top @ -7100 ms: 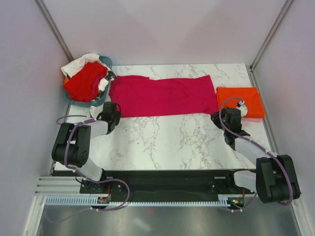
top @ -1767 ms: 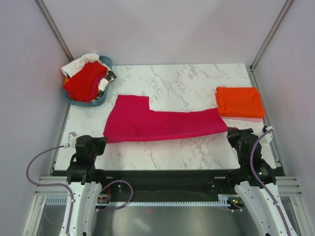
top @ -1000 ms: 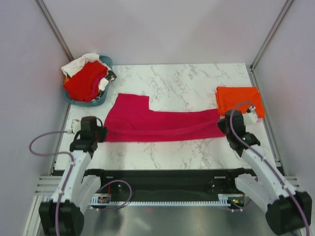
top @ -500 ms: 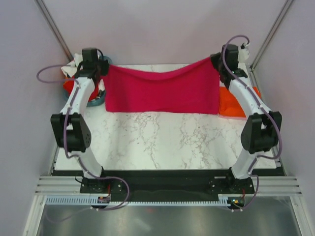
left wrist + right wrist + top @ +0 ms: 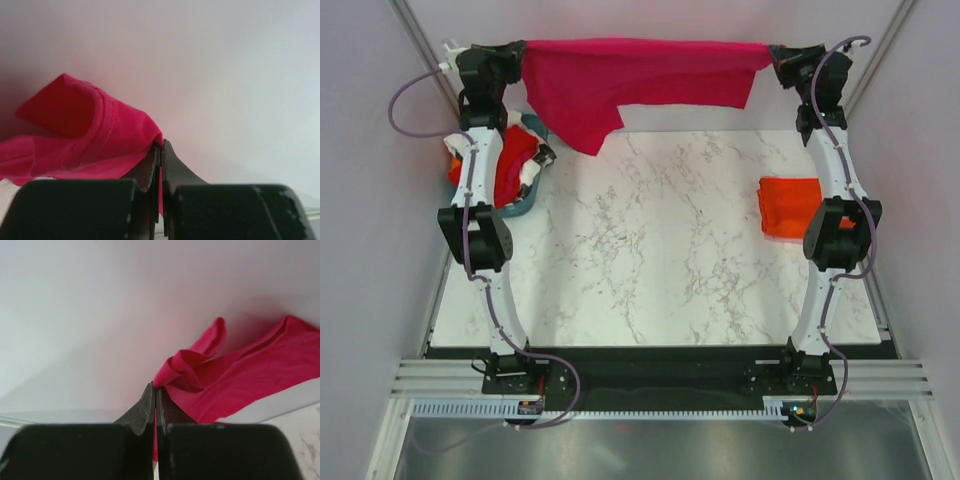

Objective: Fold and stack the t-shirts
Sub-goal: Fold the tshirt

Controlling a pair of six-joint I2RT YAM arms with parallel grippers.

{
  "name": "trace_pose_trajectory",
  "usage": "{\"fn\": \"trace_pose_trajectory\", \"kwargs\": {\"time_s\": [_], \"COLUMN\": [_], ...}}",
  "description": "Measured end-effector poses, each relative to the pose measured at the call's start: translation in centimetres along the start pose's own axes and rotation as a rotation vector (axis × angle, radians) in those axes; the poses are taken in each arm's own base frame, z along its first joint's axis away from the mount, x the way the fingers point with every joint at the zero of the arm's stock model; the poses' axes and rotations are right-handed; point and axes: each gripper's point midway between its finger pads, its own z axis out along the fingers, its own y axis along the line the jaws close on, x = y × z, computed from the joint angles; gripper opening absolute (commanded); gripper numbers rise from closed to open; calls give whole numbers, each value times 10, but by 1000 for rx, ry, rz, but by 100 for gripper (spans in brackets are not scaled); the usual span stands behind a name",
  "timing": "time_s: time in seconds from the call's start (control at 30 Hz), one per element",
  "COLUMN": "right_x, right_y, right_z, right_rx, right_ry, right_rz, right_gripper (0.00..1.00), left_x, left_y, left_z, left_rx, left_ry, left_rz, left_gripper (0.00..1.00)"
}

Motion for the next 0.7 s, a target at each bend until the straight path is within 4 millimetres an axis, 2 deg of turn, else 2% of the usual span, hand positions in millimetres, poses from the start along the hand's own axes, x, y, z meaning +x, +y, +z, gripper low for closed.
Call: {"fn": "trace_pose_trajectory", "kwargs": {"time_s": [0.03, 0.17, 0.23, 0.3, 0.43, 0.5, 0.57, 0.7], "right_x": [8, 47, 68, 84, 108, 117, 124, 133], "right_y": [-14, -89, -137, -175, -226, -246, -262, -277], "right_z": [-1, -10, -23, -37, -65, -79, -95, -125], "right_rx": [18, 121, 212, 288, 385, 424, 463, 505], "right_ry": [21, 108, 154, 188, 232, 248, 262, 274], "right_rz": [15, 80, 109, 130, 141, 144, 152, 158], "right_gripper": [0, 0, 0, 0, 0, 0, 0, 0], "left_x": [5, 30, 45, 58, 83, 93, 99, 99], "left_y": [13, 93, 133, 163, 227, 253, 257, 242], "left_z": [1, -2, -9, -18, -49, -67, -78, -99], "left_rx": [-11, -120, -174, -209, -301, -346, -335, -300], "left_ry": [12, 86, 135, 170, 225, 246, 261, 274], "left_rz": [-2, -17, -29, -38, -60, -71, -72, -71], "left_gripper": [2, 2, 2, 2, 2, 2, 2, 2]}}
